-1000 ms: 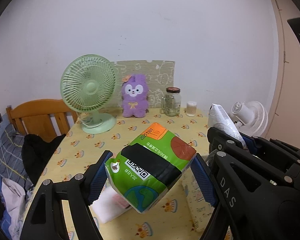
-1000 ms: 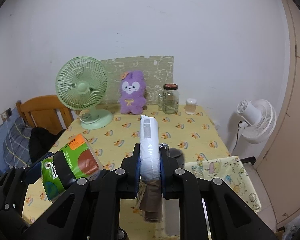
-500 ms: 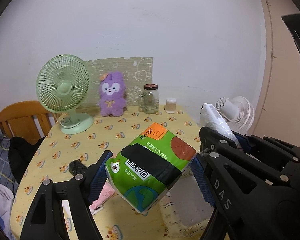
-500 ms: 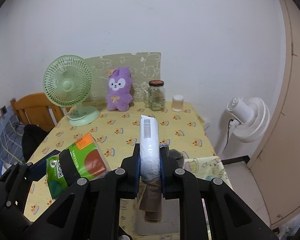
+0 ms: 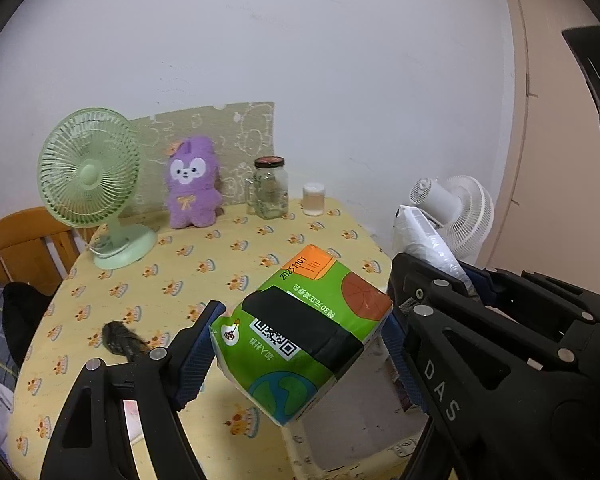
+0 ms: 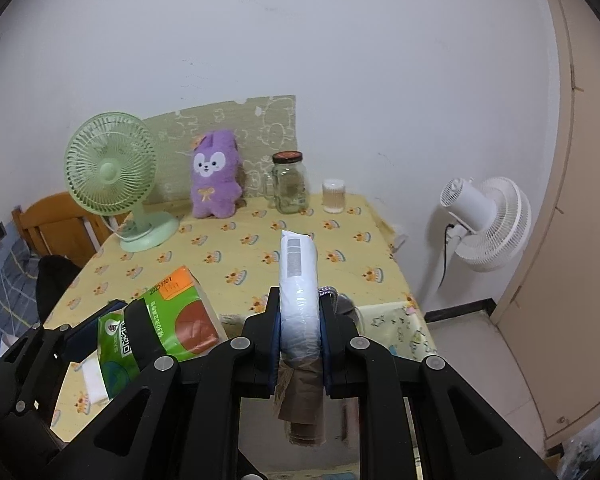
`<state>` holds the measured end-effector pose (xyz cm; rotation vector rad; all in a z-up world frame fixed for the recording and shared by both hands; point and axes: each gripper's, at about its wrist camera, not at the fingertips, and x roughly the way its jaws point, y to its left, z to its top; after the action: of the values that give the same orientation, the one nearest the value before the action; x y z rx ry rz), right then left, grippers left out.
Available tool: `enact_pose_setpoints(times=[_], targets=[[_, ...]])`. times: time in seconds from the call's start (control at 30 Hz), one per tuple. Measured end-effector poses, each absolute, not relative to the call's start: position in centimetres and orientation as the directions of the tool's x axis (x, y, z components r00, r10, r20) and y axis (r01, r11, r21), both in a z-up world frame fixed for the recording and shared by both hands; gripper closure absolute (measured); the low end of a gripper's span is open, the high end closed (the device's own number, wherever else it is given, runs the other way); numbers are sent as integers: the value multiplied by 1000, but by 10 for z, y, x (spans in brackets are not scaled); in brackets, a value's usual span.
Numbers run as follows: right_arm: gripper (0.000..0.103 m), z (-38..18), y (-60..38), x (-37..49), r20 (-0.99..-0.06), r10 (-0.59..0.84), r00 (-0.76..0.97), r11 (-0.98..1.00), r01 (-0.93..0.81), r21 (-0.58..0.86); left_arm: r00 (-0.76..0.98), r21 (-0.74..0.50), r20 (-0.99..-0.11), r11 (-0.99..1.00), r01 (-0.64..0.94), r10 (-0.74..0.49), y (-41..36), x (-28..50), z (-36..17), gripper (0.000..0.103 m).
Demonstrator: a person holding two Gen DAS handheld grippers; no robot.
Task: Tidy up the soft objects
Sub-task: 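Carry the tissue pack and white roll with both grippers toward the fabric box, then lower both items into the fabric box and open both grippers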
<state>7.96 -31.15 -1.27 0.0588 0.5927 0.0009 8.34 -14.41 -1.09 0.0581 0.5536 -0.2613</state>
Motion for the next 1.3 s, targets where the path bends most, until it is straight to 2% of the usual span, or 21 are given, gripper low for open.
enact_pose_setpoints(times=[0.5, 0.77, 0.83, 0.87, 0.9, 1.03, 1.07, 1.3], targets=[[85, -51, -346, 92, -625, -6, 781, 994, 73, 82, 752, -8, -609, 951, 310, -251, -180, 100, -43, 22], [83, -68, -356, 93, -656, -25, 755, 991, 104, 82, 728, 15, -643, 947, 320, -236, -188, 106, -58, 14], [77, -74, -360, 95, -666, -17, 746, 988, 115, 104, 726, 24, -648, 947, 321, -230, -189, 107, -61, 14], [65, -77, -361, 95, -665, -9, 747, 987, 115, 116, 727, 26, -648, 947, 319, -227, -189, 107, -62, 14], [58, -77, -362, 94, -662, -10, 749, 986, 116, 117, 731, 28, -644, 948, 317, -225, -188, 107, -62, 14], [43, -76, -364, 96, -674, -51, 737, 987, 142, 80, 722, 21, -653, 948, 318, -228, -185, 108, -62, 12], [35, -76, -365, 97, -682, -78, 727, 985, 162, 61, 719, 20, -656, 947, 320, -229, -185, 108, -62, 12], [34, -73, -364, 91, -683, -114, 721, 980, 193, 41, 719, 7, -650, 944, 329, -246, -178, 102, -60, 9]])
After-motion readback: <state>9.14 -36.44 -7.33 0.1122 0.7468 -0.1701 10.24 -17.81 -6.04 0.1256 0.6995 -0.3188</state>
